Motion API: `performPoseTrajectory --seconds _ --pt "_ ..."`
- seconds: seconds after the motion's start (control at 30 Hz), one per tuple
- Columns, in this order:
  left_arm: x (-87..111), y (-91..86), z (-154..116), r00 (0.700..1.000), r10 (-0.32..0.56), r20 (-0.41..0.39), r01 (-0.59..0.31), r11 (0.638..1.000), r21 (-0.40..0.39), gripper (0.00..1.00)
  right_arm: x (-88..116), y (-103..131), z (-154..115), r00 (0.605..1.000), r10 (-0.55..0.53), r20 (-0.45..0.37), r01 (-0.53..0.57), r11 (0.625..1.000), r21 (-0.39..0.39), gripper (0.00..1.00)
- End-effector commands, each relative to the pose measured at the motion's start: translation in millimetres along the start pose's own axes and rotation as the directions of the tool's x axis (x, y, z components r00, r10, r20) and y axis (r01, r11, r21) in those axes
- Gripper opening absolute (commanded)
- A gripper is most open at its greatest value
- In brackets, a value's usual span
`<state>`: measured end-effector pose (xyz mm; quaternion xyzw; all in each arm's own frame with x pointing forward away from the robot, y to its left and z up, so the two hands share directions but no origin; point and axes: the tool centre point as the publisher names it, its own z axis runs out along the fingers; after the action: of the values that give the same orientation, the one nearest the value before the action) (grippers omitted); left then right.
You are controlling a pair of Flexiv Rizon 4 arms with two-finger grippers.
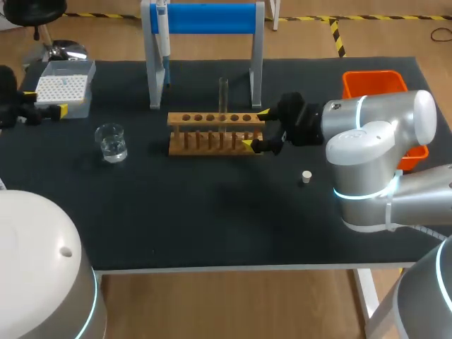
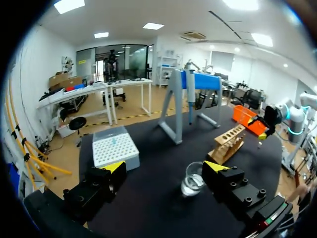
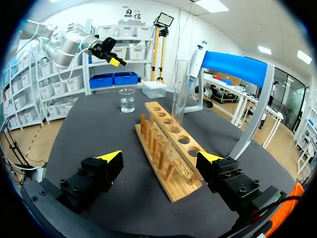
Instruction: Invert the test tube, pick up the pipette, mount the tip to pipette, aspirate from beaker and dispense into the tube, eject the tip, return the pipette, and cap with the stopper.
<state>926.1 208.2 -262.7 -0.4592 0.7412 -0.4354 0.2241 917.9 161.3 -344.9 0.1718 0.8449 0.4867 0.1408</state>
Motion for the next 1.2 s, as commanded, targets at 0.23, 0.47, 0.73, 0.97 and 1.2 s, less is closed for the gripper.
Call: performPoseTrajectory --seconds 0.23,0.47,0.73,0.97,1.2 --pt "-20.4 4.7 -21.7 0.997 -0.037 0.067 0.035 0.999 0.028 1.00 0.0 -0.6 -0.2 1.000 0.000 0.000 0.000 1.000 -0.001 1.00" --pt "-20.4 4.7 -21.7 0.997 -0.037 0.067 0.035 0.999 0.028 1.00 0.0 -0.6 -0.2 1.000 0.000 0.000 0.000 1.000 -0.001 1.00" --pt "-20.4 4.7 -21.7 0.997 -0.037 0.067 0.035 0.999 0.028 1.00 0.0 -0.6 -0.2 1.000 0.000 0.000 0.000 1.000 -0.001 1.00" --pt "-20.4 4.7 -21.7 0.997 -0.037 0.067 0.035 0.999 0.028 1.00 0.0 -0.6 -0.2 1.000 0.000 0.000 0.000 1.000 -0.001 1.00" --pt "-20.4 4.7 -21.7 0.997 -0.037 0.067 0.035 0.999 0.028 1.00 0.0 -0.6 -0.2 1.000 0.000 0.000 0.000 1.000 -0.001 1.00"
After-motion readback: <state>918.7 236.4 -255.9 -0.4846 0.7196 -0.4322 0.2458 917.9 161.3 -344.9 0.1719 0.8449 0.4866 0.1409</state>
